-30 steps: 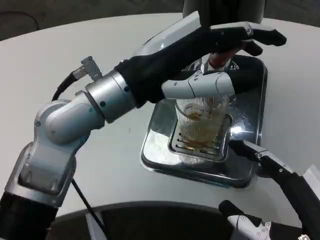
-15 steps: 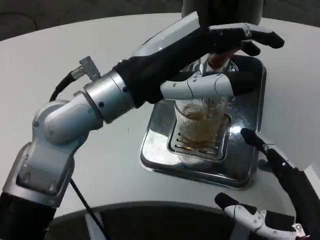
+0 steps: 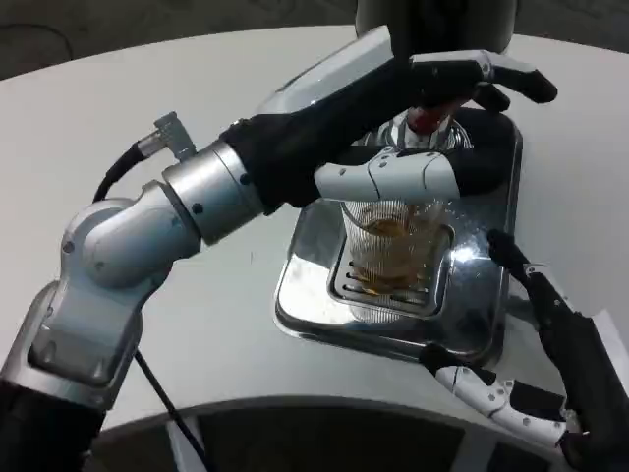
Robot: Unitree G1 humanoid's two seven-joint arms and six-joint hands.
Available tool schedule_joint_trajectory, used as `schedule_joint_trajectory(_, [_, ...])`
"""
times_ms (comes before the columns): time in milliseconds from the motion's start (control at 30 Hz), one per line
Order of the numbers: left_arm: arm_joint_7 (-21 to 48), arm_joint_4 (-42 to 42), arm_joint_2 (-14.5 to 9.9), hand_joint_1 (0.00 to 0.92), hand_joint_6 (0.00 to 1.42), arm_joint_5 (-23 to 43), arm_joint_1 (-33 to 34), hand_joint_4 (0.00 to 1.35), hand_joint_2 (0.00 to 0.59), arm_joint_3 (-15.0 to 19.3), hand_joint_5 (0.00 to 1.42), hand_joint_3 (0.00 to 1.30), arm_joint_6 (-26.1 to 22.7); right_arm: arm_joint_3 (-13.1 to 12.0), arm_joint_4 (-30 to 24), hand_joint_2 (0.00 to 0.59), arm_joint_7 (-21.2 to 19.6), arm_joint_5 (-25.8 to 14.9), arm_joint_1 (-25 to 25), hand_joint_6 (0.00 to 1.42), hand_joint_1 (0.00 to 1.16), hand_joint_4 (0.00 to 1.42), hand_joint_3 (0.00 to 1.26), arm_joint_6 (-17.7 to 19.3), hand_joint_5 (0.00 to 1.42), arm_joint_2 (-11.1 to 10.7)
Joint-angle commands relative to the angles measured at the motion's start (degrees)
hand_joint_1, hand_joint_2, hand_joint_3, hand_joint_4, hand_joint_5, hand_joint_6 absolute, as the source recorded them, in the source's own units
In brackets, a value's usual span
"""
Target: Grasp the cup under the faucet to collect the drink, then remove the cup.
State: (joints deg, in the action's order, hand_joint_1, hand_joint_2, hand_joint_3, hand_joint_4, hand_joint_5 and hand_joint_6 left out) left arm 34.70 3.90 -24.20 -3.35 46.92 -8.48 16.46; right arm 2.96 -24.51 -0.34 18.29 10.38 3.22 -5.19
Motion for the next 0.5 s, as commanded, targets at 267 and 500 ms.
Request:
schedule_joint_trajectory(267, [0.92,-0.59,-1.68,0.0,0.16,-3.13,-2.4,0.19,0.074,-1.75,0.26,0.31,1.17,1.1,4.01,0.197,-3.23,-0.8,-3.14,0.15,0.83,0.08,0.1,1.7,0.03,2.21])
schedule_joint_trajectory(500, [0.78,-0.59,-2.11,0.0,0.16,-3.54,-2.47,0.19,0.074,-1.71,0.26,0.31,1.46,1.33,6.05,0.196,-4.59,-0.63,-5.0,0.15,0.83,0.08,0.09,2.64,0.03,3.08])
